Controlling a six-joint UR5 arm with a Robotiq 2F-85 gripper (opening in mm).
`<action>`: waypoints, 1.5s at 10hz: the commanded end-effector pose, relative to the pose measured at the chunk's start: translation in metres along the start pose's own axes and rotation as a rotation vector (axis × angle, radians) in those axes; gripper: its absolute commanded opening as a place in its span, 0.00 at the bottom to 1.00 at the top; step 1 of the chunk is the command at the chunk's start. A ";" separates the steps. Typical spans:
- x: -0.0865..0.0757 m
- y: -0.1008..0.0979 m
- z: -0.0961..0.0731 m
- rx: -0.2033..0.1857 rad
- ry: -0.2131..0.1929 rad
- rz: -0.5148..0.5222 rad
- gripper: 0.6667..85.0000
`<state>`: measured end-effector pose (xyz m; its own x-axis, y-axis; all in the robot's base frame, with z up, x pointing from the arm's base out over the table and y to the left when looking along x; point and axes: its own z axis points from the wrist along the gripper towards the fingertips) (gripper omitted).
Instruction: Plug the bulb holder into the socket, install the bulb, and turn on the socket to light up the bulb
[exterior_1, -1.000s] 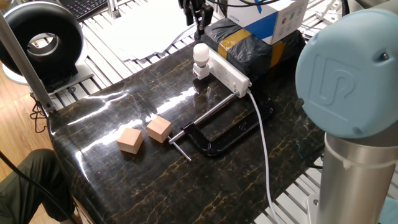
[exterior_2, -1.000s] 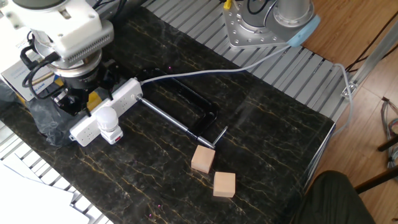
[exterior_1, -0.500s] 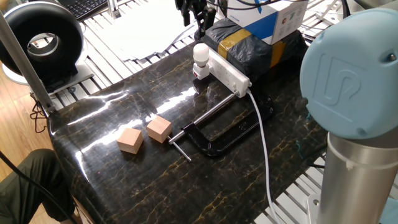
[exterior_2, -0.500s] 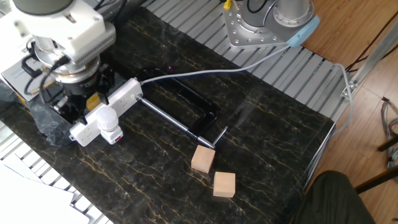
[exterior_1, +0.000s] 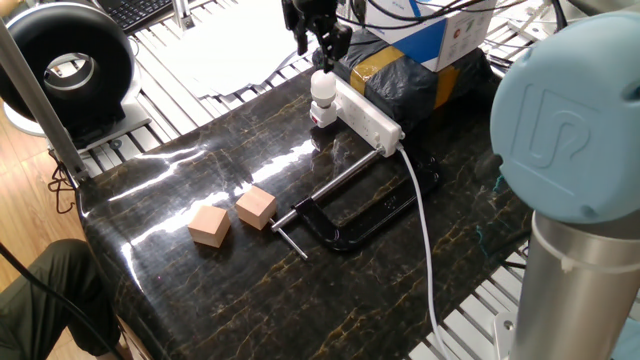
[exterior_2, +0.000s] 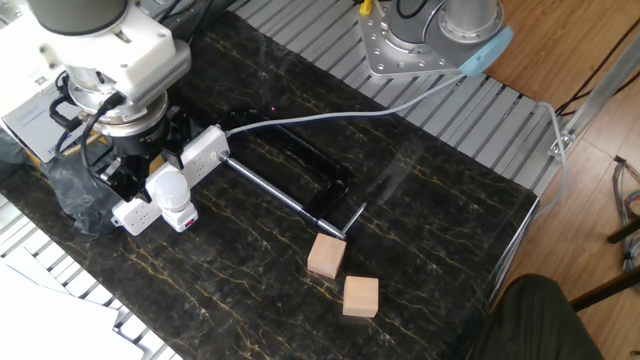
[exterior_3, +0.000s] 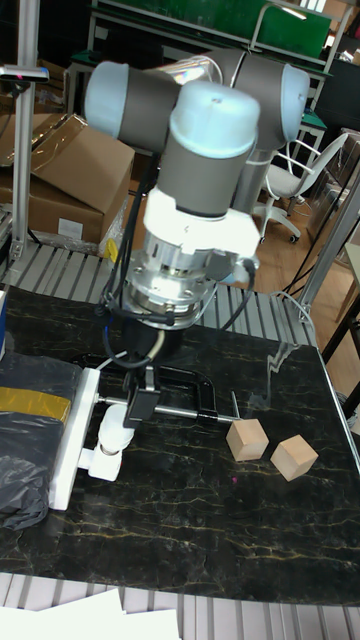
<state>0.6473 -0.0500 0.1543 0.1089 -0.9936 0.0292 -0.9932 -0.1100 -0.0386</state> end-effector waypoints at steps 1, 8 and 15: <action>0.000 -0.001 0.014 0.013 -0.044 0.011 0.71; 0.002 0.005 0.024 0.006 -0.045 -0.003 0.74; -0.001 0.009 0.034 -0.006 -0.018 0.043 0.75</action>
<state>0.6389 -0.0545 0.1228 0.0936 -0.9956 0.0104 -0.9951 -0.0939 -0.0324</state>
